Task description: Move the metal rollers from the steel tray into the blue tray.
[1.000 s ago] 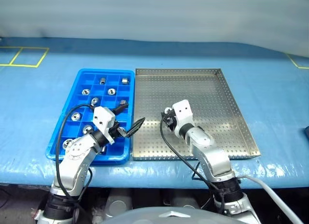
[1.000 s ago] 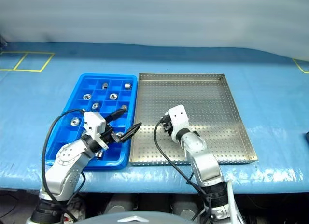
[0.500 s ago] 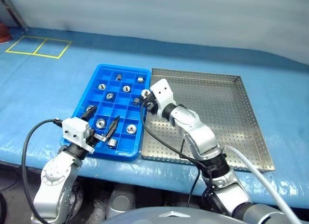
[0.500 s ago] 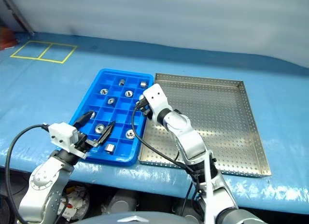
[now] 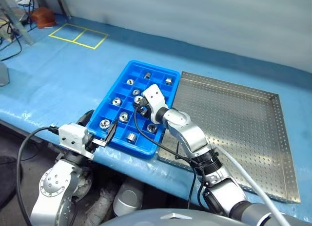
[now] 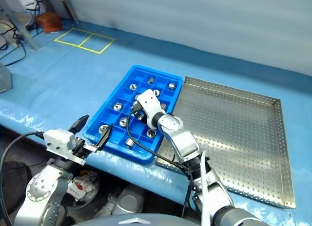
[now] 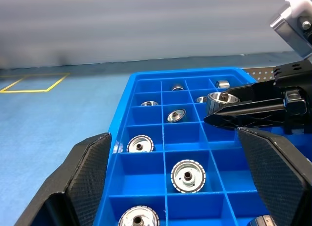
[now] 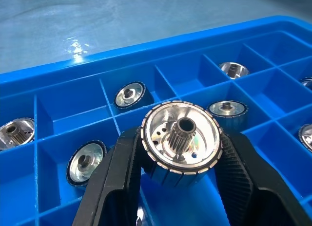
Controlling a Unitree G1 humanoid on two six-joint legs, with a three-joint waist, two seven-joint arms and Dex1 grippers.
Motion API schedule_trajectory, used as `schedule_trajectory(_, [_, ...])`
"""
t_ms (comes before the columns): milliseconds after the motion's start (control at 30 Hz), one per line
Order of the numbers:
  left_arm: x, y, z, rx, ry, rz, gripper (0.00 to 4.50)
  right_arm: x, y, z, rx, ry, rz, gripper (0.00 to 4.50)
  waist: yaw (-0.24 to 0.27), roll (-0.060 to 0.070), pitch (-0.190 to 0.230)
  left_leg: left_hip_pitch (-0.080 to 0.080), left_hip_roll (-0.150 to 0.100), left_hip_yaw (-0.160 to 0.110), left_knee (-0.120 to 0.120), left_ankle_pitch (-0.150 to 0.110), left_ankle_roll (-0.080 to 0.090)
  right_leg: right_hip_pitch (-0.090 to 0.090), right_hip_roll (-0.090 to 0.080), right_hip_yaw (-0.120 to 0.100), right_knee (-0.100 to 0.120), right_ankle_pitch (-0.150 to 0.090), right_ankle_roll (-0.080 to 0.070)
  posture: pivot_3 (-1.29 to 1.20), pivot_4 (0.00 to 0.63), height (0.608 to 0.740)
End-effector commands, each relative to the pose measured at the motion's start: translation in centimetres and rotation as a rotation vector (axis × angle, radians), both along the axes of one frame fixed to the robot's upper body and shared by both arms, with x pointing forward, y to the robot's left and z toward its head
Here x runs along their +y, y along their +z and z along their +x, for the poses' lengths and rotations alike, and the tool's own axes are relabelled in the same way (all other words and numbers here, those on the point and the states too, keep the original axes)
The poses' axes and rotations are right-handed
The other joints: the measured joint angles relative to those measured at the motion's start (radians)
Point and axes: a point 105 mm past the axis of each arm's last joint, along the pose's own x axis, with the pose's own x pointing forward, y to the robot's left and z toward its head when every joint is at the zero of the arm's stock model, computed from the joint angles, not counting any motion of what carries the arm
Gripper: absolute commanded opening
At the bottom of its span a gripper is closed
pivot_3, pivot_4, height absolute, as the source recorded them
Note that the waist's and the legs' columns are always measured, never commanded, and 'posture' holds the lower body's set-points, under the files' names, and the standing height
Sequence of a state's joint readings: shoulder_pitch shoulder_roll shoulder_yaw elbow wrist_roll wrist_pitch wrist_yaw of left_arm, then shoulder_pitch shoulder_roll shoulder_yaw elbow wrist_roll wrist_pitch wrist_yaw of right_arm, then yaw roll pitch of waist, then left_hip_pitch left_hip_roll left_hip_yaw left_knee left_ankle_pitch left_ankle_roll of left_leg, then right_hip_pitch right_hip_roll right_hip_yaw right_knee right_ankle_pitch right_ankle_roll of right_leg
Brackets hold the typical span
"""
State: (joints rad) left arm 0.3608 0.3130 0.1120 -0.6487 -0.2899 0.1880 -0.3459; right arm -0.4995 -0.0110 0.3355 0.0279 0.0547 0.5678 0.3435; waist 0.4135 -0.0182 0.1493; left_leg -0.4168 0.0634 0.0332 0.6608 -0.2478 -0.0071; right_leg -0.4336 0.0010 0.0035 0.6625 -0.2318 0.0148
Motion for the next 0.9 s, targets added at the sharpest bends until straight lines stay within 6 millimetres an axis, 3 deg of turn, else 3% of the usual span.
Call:
schedule_trajectory(33, [-0.9, 1.3, 0.0, -0.050, -0.041, -0.009, 4.50, -0.5, 1.7, 0.3, -0.061, -0.012, 0.036, 1.77, 0.016, 0.000, 0.000, 0.000, 0.000, 0.000, 0.000, 0.000, 0.000, 0.000, 0.000, 0.000, 0.000, 0.000, 0.000, 0.58, 0.150, 0.740])
schedule_trajectory(267, [-1.5, 1.4, 0.7, -0.052, -0.078, -0.010, 4.50, -2.0, 1.4, 0.5, -0.059, -0.053, 0.020, 1.77, 0.057, 0.000, 0.000, -0.004, 0.000, 0.000, 0.000, 0.000, 0.000, -0.004, 0.000, -0.001, 0.000, 0.001, 0.002, 0.54, 0.150, 0.740])
schedule_trajectory(533, [-1.9, 1.4, 0.9, -0.048, -0.108, -0.008, 4.50, -3.4, -0.1, -0.1, -0.024, -0.084, -0.012, 1.77, 0.064, 0.000, -0.001, -0.012, 0.000, -0.001, 0.001, 0.000, -0.001, -0.011, 0.000, -0.002, 0.000, 0.002, 0.003, 0.52, 0.150, 0.740])
schedule_trajectory(700, [-2.0, 1.4, 0.9, -0.047, -0.123, -0.006, 4.50, -3.3, -1.1, -0.9, 0.052, -0.048, 0.001, 1.77, 0.063, 0.000, -0.001, -0.012, 0.000, -0.002, 0.003, 0.000, -0.001, -0.010, 0.000, -0.003, 0.001, 0.002, 0.003, 0.51, 0.150, 0.740])
schedule_trajectory(733, [-2.1, 1.4, 1.0, -0.046, -0.127, -0.006, 4.50, -3.2, -1.1, -1.0, 0.052, -0.048, 0.000, 2.51, 0.063, 0.000, -0.001, -0.012, 0.000, -0.002, 0.003, 0.000, -0.001, -0.010, 0.000, -0.003, 0.001, 0.002, 0.003, 0.51, 0.150, 0.740])
schedule_trajectory(900, [-2.2, 1.5, 1.0, -0.048, -0.147, -0.005, 4.50, -3.3, -0.2, -0.9, 0.024, -0.065, 0.020, 4.13, 0.061, 0.000, -0.001, -0.012, 0.000, -0.002, 0.003, 0.000, -0.001, -0.010, 0.000, -0.003, 0.001, 0.002, 0.003, 0.49, 0.150, 0.740])
